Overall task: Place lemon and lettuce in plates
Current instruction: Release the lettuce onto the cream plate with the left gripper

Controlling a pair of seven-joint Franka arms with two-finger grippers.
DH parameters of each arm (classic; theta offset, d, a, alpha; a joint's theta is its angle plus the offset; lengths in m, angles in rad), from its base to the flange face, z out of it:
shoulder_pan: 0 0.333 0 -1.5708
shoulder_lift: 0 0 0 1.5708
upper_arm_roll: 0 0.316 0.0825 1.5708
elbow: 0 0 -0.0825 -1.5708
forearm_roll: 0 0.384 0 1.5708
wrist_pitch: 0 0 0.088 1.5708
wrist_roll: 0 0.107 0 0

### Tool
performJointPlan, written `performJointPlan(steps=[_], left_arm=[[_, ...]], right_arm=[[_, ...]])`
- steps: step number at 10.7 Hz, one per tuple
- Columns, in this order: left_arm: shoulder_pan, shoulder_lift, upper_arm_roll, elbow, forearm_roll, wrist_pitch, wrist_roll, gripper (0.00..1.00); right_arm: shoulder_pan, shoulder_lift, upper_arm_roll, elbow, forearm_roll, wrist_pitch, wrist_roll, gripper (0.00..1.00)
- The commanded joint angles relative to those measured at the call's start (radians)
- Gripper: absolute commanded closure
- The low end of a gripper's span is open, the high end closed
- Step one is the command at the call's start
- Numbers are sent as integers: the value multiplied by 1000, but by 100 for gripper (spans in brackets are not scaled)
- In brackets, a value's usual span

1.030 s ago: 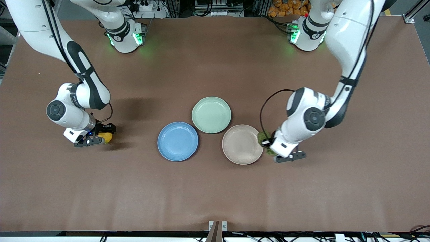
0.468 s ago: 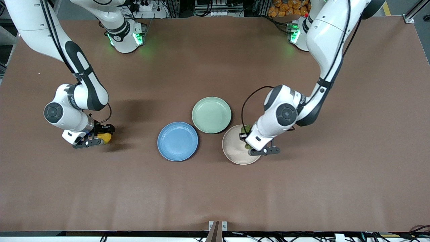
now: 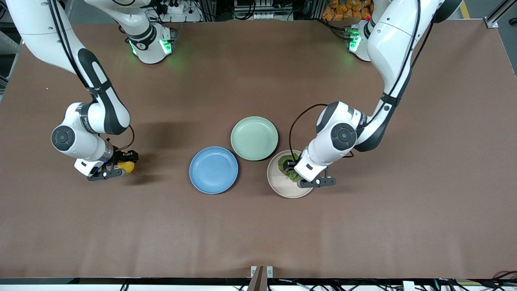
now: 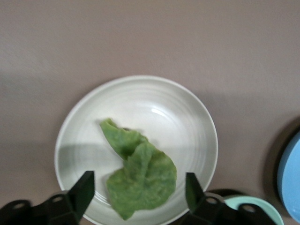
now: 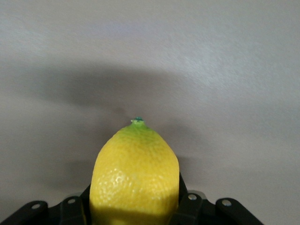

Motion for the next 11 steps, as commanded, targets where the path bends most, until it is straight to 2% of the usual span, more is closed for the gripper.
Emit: performJointPlan(steps=[1, 4, 5, 7, 8, 10, 11], left_arm=[[48, -45, 46, -16, 0, -4, -12, 0], [62, -76, 158, -16, 20, -55, -9, 0], [74, -91, 175, -16, 32, -65, -2, 0], [126, -125, 173, -25, 57, -91, 4, 0], [130, -143, 173, -37, 58, -163, 22, 0], [136, -175, 173, -72, 72, -298, 34, 0], [137, -225, 173, -139, 84, -320, 39, 0]], right_arm=[[57, -12, 0, 66, 10, -101, 71, 76], [169, -4, 2, 125, 10, -129, 231, 76], [206, 0, 2, 140, 17, -127, 255, 76], [267, 17, 0, 182, 93, -127, 289, 76], [292, 26, 0, 200, 117, -127, 303, 76], [344, 49, 0, 223, 118, -123, 364, 76], [374, 72, 0, 249, 118, -123, 425, 76]])
